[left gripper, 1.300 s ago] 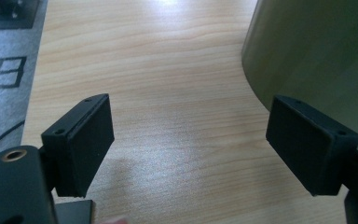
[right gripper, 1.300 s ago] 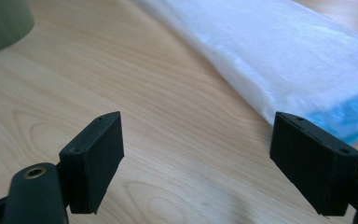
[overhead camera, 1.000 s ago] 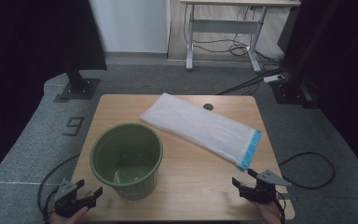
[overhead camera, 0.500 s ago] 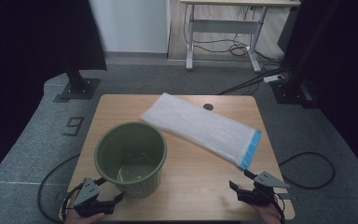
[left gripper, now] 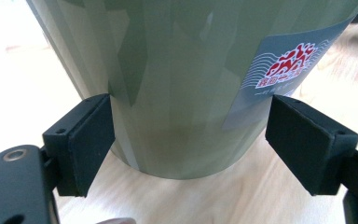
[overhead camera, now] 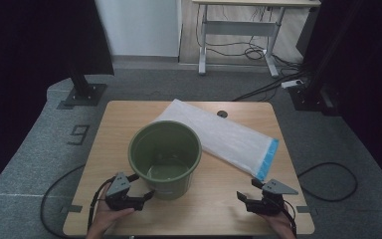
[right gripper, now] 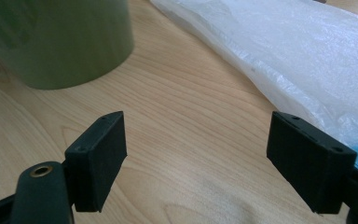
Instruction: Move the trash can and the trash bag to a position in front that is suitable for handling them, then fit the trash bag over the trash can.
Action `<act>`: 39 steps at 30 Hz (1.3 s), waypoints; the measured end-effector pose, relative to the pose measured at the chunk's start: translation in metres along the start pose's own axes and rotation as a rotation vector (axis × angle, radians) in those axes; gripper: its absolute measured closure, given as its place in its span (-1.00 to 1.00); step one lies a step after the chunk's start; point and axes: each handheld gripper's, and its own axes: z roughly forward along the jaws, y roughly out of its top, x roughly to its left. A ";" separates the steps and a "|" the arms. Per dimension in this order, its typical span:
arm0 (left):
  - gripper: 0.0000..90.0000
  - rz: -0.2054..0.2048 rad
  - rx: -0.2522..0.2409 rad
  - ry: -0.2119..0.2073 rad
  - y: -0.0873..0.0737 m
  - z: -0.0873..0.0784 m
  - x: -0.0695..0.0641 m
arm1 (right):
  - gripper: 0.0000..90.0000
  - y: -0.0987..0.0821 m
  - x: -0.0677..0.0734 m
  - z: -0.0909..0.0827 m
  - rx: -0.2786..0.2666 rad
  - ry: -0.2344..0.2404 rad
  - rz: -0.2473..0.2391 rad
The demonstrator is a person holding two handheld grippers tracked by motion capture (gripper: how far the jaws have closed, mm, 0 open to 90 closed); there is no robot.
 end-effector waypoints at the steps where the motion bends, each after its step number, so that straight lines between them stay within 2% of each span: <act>1: -0.65 0.000 0.000 -0.003 0.003 0.005 -0.001 | -0.57 0.000 0.000 0.001 -0.001 0.000 0.003; 2: -0.66 0.000 0.000 -0.003 0.003 0.005 -0.001 | -0.57 0.000 0.000 0.001 -0.001 0.000 0.003; 6: -0.66 0.006 0.004 0.005 0.014 0.026 -0.004 | -0.57 -0.001 0.001 0.003 0.007 0.004 0.001; 7: -0.63 0.008 0.006 0.009 0.019 0.035 -0.008 | -0.57 -0.003 0.001 0.001 0.012 -0.001 -0.007; 9: -0.57 0.011 0.008 0.010 0.021 0.039 -0.010 | -0.57 -0.004 0.002 -0.003 0.007 -0.004 -0.011; 11: -0.58 0.020 0.025 0.007 0.029 0.052 -0.017 | -0.57 -0.005 0.003 -0.006 0.002 -0.006 -0.008; 14: -0.58 0.040 0.040 -0.008 0.035 0.060 -0.023 | -0.57 -0.004 0.003 -0.010 -0.008 -0.010 -0.010; 16: -0.58 0.058 0.051 0.001 0.037 0.062 -0.027 | -0.57 -0.004 0.003 -0.013 -0.011 -0.014 -0.008; 18: -0.58 0.067 0.055 0.006 0.037 0.062 -0.029 | -0.57 -0.005 0.002 -0.015 -0.013 -0.019 -0.006; 21: -0.60 0.085 0.075 0.066 0.031 0.051 -0.030 | -0.57 -0.007 0.000 -0.017 -0.012 -0.029 0.001; 23: -0.59 0.078 0.069 0.077 0.027 0.046 -0.029 | -0.57 -0.007 -0.001 -0.017 -0.011 -0.040 0.003; 24: -0.60 0.074 0.083 0.092 0.021 0.037 -0.027 | -0.57 -0.007 -0.004 -0.016 -0.001 -0.081 0.008; 25: -0.60 0.082 0.095 0.114 0.018 0.033 -0.026 | -0.57 -0.007 -0.005 -0.015 0.004 -0.096 0.009; 26: -0.60 0.082 0.095 0.114 0.018 0.033 -0.026 | -0.57 -0.007 -0.005 -0.015 0.004 -0.096 0.009; 27: -0.61 0.077 0.101 0.140 0.012 0.024 -0.023 | -0.57 -0.007 -0.007 -0.011 0.017 -0.141 0.008; 29: -0.61 0.056 0.099 0.149 0.007 0.017 -0.018 | -0.57 -0.006 -0.007 -0.008 0.022 -0.171 0.006; 30: -0.61 0.056 0.099 0.149 0.007 0.017 -0.018 | -0.57 -0.006 -0.007 -0.008 0.022 -0.171 0.006; 31: -0.61 0.045 0.109 0.173 0.002 0.014 -0.012 | -0.56 -0.003 -0.008 -0.002 0.024 -0.214 0.001; 32: -0.61 0.045 0.109 0.173 0.002 0.014 -0.012 | -0.56 -0.003 -0.008 -0.002 0.024 -0.214 0.001; 33: -0.61 0.040 0.130 0.195 -0.002 0.013 -0.007 | -0.44 0.001 -0.009 0.006 0.026 -0.243 -0.016; 36: -0.61 0.018 0.155 0.205 -0.006 0.014 -0.002 | -0.42 0.010 -0.012 0.024 0.055 -0.232 -0.030; 37: -0.61 -0.008 0.158 0.201 -0.010 0.011 0.002 | -0.42 0.014 -0.013 0.033 0.076 -0.231 -0.044; 38: -0.61 -0.008 0.158 0.201 -0.010 0.011 0.002 | -0.42 0.014 -0.013 0.033 0.076 -0.231 -0.044; 39: -0.62 -0.017 0.162 0.195 -0.012 0.010 0.003 | -0.40 0.021 -0.016 0.053 0.124 -0.241 -0.063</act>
